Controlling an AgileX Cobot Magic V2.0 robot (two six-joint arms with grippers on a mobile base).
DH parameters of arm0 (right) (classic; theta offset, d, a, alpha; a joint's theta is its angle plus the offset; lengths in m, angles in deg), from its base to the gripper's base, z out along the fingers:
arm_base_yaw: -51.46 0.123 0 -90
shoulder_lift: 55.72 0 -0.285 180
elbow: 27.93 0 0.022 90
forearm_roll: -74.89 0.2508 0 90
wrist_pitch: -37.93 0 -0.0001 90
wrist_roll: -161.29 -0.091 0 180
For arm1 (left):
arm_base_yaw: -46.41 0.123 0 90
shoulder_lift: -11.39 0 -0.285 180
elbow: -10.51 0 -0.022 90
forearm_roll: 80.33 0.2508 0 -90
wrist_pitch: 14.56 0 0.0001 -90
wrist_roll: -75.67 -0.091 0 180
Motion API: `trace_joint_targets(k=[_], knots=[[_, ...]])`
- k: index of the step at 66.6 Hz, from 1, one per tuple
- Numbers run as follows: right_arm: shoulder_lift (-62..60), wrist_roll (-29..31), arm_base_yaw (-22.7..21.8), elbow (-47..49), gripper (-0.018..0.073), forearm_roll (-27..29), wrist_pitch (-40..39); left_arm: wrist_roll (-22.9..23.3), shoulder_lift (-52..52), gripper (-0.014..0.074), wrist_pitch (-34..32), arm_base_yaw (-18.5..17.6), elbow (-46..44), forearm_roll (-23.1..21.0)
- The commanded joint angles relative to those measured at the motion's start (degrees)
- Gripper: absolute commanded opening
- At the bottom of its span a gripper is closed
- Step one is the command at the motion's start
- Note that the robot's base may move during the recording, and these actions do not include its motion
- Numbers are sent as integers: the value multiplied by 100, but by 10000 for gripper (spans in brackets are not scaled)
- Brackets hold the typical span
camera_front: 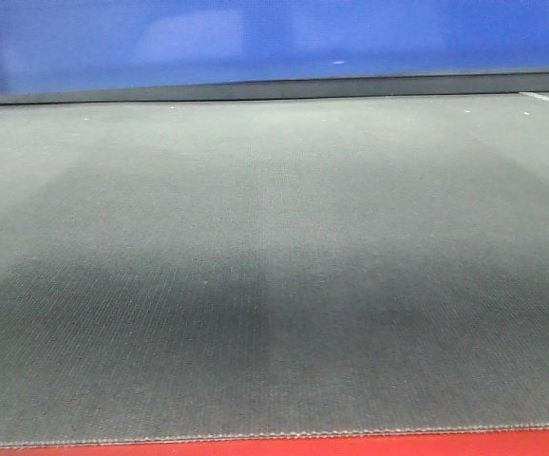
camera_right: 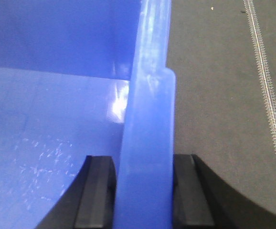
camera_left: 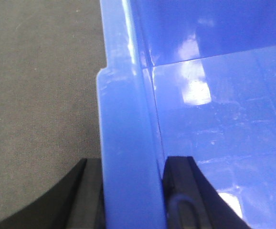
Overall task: Move blue bin to conveyor side
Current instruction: 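Carry the bin over the grey conveyor belt on the red table, then lower the bin onto the conveyor belt and open both grippers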
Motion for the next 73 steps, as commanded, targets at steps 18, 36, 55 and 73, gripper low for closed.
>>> trace_joint_targets(k=[18, 36, 55, 73], knots=[[-126, 99, -6, 94, -75, -66, -589, -103, 95, -16, -345, -33, -63, 370], [-126, 99, -6, 94, -75, -66, -589, -103, 95, -16, -345, -33, -63, 370], [-103, 99, -6, 104, -75, 95, -607, -166, 95, -16, -345, 44, -167, 370], [328, 99, -6, 117, -75, 726, -1254, -590, 20, -16, -431, 1036, -442, -517]])
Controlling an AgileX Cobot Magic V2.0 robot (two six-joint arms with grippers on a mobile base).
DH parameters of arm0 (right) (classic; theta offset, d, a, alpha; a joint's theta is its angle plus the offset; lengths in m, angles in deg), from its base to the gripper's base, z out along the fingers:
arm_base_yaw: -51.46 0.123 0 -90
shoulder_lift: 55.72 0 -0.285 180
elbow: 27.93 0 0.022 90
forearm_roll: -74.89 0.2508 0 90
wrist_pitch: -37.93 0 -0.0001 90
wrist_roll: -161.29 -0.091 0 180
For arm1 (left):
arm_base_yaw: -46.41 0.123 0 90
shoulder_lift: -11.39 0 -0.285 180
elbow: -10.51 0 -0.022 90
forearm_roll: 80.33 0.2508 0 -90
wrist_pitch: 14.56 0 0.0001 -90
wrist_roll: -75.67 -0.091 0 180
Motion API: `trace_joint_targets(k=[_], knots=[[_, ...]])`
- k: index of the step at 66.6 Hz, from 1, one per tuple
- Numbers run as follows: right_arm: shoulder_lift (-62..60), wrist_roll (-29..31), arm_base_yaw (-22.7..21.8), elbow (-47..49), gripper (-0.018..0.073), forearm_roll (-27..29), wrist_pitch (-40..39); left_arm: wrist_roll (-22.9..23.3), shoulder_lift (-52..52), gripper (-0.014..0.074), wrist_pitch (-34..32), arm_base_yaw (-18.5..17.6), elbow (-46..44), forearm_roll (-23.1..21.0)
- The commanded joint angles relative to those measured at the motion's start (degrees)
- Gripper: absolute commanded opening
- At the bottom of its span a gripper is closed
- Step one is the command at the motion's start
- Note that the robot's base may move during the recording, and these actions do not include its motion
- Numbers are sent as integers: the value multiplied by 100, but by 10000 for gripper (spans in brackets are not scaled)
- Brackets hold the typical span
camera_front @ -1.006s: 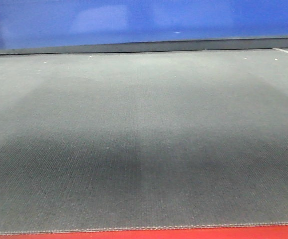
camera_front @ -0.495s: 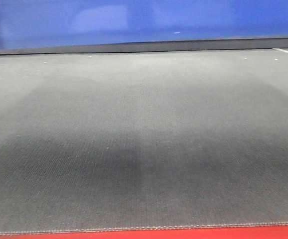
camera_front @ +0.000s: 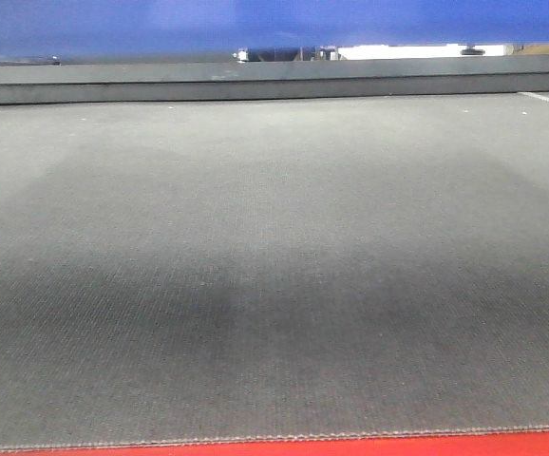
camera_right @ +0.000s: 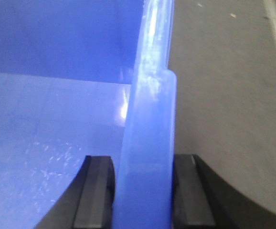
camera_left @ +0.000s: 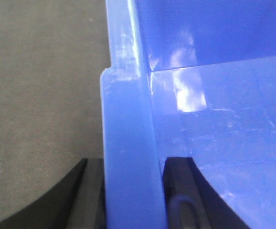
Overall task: Move blue bin to conveyor side
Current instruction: 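Lower the bin onto the conveyor belt and open both grippers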
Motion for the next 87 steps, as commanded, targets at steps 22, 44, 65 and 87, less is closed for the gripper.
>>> trace_joint_targets(k=[22, 44, 65, 87], knots=[[1375, 151, -6, 106, -75, 138, -1405, -527, -1032, -16, -954, 1081, -119, -739], [2438, 151, -6, 106, -75, 138, -1894, -527, -2059, -16, -1581, 1081, -119, -739], [2816, 151, -16, 106, -34, 138, -2272, -527, -2772, 38, -1638, 1081, -119, -739], [2685, 151, -16, 106, 568, 138, -2159, -527, -2624, 580, -1330, 1081, -119, -739]])
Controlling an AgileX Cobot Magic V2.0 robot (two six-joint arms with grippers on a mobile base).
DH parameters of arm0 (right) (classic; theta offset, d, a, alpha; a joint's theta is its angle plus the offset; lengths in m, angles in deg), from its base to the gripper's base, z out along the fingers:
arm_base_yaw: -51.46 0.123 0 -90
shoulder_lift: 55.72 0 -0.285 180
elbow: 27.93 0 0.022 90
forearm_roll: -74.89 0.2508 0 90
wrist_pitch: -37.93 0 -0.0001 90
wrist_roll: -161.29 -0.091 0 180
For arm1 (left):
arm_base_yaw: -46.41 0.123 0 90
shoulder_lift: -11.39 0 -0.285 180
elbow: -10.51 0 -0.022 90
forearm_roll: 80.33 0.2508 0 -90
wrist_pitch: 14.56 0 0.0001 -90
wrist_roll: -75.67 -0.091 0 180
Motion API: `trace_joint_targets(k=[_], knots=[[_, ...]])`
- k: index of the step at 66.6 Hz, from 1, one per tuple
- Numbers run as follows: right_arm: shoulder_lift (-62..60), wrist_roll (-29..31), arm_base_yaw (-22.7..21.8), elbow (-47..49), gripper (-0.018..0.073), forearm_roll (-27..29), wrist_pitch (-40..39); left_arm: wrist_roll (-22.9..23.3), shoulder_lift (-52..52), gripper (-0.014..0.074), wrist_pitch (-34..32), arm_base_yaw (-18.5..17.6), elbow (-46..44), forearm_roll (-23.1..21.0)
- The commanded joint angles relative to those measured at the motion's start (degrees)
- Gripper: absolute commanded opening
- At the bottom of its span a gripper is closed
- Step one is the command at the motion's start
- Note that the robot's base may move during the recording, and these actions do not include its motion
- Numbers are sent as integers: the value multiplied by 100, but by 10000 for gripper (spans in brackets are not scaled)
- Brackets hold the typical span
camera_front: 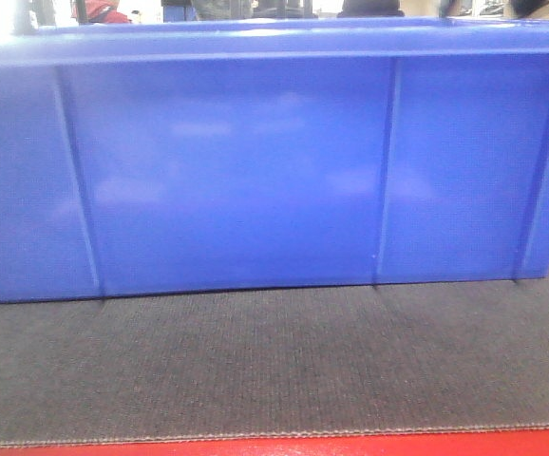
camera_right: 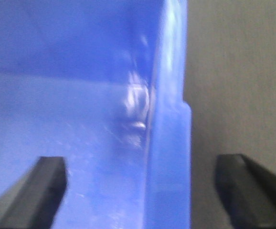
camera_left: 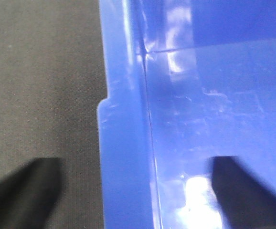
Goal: Move blue bin to conveyor side
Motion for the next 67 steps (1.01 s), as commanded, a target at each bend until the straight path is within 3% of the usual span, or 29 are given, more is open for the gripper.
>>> trace_joint_targets(k=[1, 12, 18, 21, 30, 39, 56, 67], knots=[[-200, 54, 0, 56, 568, -2, -85, -14, 186, 571, 90, -8, -53, -19], [-691, 54, 0, 56, 564, -2, 61, -18, 728, 549, 148, -8, -53, -40], [-1036, 54, 0, 56, 497, -2, 200, -143, 1183, 549, 136, -8, -23, -51], [-1247, 54, 0, 41, 434, -2, 240, -151, 1432, 549, 61, -8, 88, -51], [-1812, 54, 0, -85, 125, -15, 537, -151, 2433, 530, -538, -8, 962, -27], [-2533, 54, 0, -722, -80, -15, 479, -151, 3617, 395, -1250, -8, 2238, -94], [-4094, 54, 0, -2780, -76, -26, -539, -151, 5776, -25, -2798, -8, 4608, -94], [-5218, 54, 0, -4443, -76, -48, -1671, -151, 6774, -15, -3398, -8, 5749, -94]])
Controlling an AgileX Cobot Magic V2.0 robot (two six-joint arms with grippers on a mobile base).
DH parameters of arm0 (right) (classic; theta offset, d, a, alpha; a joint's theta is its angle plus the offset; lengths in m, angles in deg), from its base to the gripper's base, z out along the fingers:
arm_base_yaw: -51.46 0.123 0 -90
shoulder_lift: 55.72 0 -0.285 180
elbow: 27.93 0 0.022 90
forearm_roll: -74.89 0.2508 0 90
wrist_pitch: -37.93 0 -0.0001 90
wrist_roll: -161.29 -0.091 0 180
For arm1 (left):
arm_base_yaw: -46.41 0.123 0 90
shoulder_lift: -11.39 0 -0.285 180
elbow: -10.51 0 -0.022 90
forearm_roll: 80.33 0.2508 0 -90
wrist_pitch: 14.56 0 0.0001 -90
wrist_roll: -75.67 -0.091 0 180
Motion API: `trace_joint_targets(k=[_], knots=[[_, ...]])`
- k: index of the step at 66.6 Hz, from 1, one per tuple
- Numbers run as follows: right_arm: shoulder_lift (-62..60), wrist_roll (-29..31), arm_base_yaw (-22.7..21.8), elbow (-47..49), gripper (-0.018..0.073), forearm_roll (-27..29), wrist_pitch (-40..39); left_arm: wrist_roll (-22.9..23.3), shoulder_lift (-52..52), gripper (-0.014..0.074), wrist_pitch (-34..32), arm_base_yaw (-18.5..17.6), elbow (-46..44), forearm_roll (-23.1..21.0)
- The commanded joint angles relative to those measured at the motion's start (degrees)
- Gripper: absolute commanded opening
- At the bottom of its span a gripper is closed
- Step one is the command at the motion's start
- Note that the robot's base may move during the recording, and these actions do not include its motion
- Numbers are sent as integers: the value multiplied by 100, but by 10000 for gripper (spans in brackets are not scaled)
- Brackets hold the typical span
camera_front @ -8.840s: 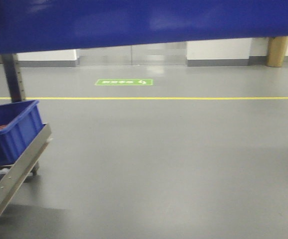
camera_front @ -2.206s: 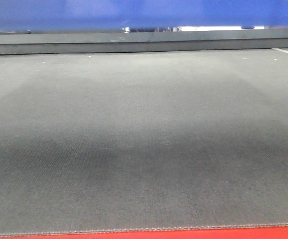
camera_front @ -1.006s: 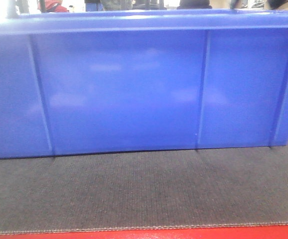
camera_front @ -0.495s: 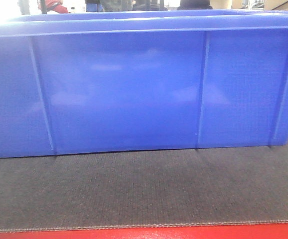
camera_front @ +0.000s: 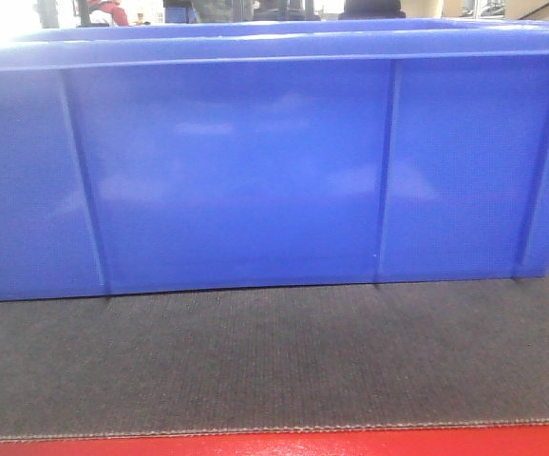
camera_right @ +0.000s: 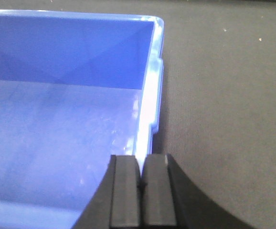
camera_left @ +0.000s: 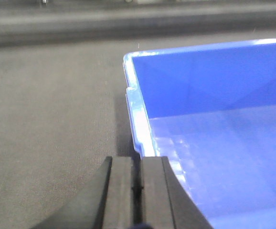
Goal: Move blue bin to conveyor side
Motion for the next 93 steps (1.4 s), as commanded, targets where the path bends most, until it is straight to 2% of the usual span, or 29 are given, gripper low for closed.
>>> trace_joint_targets(k=[1, 15, 26, 41, 93], knots=[[-584, 33, 0, -863, -76, -63, -774, -6, 482, -16, -419, -8, 522, -31], [-2082, 33, 0, -2556, -76, -77, -1637, -6, 1416, -17, -661, -8, 1451, -31], [-3365, 33, 0, -3306, -76, -77, -1943, -6, 1962, -17, -672, -8, 1869, -31], [-4226, 33, 0, -3410, -76, -77, -1946, -6, 2147, -17, -660, -8, 1956, -31], [-4266, 33, 0, -3410, -76, -77, -1999, -6, 2147, -17, -660, -8, 1956, -121]])
